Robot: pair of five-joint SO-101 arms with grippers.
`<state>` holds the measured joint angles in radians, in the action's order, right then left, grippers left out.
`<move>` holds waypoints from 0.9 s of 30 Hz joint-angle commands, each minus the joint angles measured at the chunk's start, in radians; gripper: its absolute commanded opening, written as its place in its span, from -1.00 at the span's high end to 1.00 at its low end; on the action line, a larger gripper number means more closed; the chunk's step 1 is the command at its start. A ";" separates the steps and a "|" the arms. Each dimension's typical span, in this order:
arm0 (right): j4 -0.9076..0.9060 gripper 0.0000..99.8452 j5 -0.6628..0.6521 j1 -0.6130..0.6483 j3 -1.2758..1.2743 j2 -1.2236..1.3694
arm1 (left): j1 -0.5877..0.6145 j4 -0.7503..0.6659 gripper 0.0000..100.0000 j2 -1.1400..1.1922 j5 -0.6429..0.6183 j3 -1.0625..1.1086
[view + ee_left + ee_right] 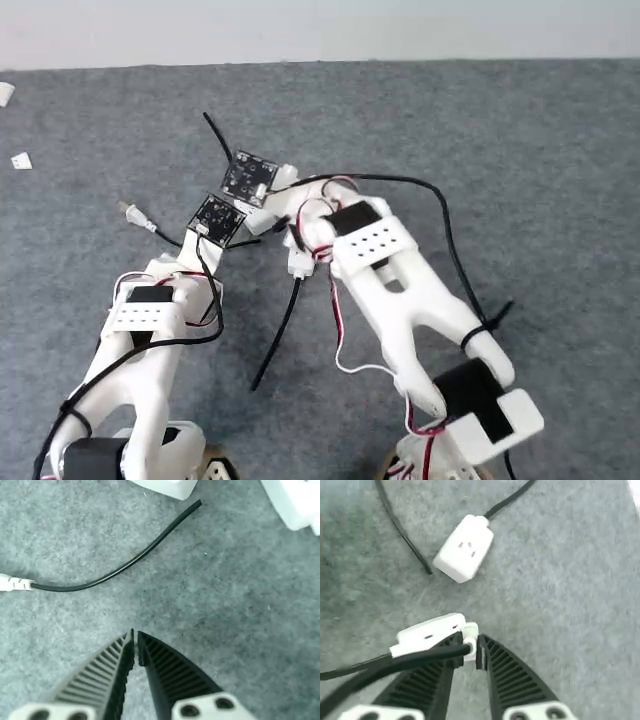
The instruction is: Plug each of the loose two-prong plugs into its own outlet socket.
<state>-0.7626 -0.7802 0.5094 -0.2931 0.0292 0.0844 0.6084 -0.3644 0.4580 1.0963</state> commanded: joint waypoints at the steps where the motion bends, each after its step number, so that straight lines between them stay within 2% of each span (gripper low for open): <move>1: -0.007 0.98 -0.028 -0.005 0.068 0.004 | 0.003 -0.028 0.98 -0.029 0.012 -0.008; 12: -0.024 0.98 -0.018 0.024 0.064 0.004 | 0.003 -0.028 0.98 -0.029 0.014 -0.008; 21: -0.189 0.98 -0.018 0.096 0.063 -0.084 | 0.003 -0.028 0.98 -0.029 0.014 -0.008; 27: -0.205 0.98 -0.021 0.084 0.048 -0.099 | 0.005 -0.028 0.98 -0.029 0.014 -0.008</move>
<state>-0.9620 -0.7971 0.5953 -0.2777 -0.0123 0.0844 0.6084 -0.3644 0.4641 1.0963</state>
